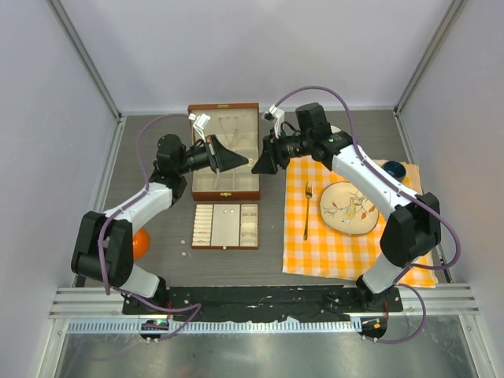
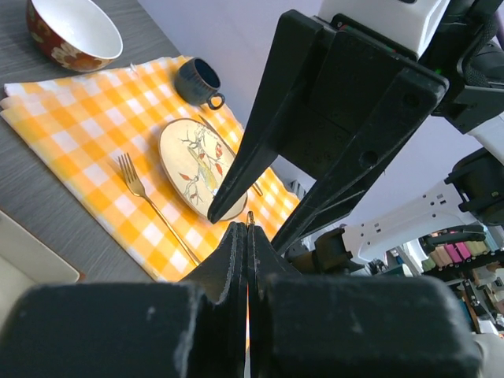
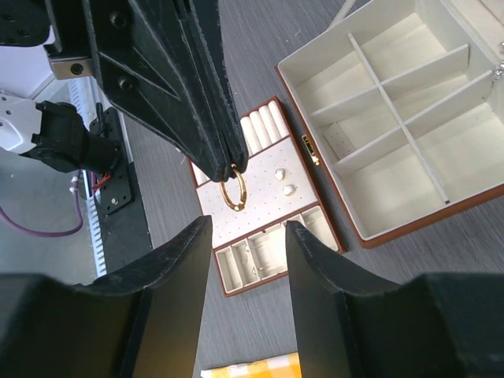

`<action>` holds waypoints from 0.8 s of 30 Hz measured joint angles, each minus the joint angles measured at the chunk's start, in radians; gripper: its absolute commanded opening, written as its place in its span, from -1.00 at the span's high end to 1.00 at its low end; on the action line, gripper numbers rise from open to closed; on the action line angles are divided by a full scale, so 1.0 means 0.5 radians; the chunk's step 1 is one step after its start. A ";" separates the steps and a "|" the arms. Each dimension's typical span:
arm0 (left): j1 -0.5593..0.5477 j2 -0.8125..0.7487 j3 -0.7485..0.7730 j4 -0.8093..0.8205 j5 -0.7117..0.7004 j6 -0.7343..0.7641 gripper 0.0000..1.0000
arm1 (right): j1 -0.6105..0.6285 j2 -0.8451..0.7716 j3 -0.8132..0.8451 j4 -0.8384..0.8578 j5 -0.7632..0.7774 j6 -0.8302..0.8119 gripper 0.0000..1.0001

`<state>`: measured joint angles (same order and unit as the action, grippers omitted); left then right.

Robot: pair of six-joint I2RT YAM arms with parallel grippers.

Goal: Organize the mixed jewelry
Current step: Pick up the jewelry from the center of the board.

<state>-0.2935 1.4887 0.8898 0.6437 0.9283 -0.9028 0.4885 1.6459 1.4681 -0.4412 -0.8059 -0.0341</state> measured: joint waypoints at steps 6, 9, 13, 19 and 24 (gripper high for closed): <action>-0.002 -0.003 -0.035 0.006 0.001 -0.007 1.00 | -0.001 0.008 0.034 0.018 -0.068 0.023 0.16; -0.002 -0.004 -0.050 0.007 0.001 -0.007 0.99 | -0.001 0.008 0.040 0.027 -0.086 0.029 0.22; -0.005 -0.007 -0.063 0.006 0.000 -0.007 1.00 | -0.001 0.016 0.053 0.032 -0.098 0.037 0.26; -0.019 -0.026 -0.072 0.008 0.001 -0.006 1.00 | -0.001 0.052 0.064 0.046 -0.108 0.045 0.34; -0.024 -0.026 -0.082 0.008 -0.001 -0.005 1.00 | -0.001 0.077 0.066 0.046 -0.113 0.056 0.51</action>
<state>-0.3058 1.4757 0.8490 0.6479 0.9279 -0.9054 0.4881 1.6844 1.5009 -0.4183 -0.8623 -0.0059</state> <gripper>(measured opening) 0.013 0.302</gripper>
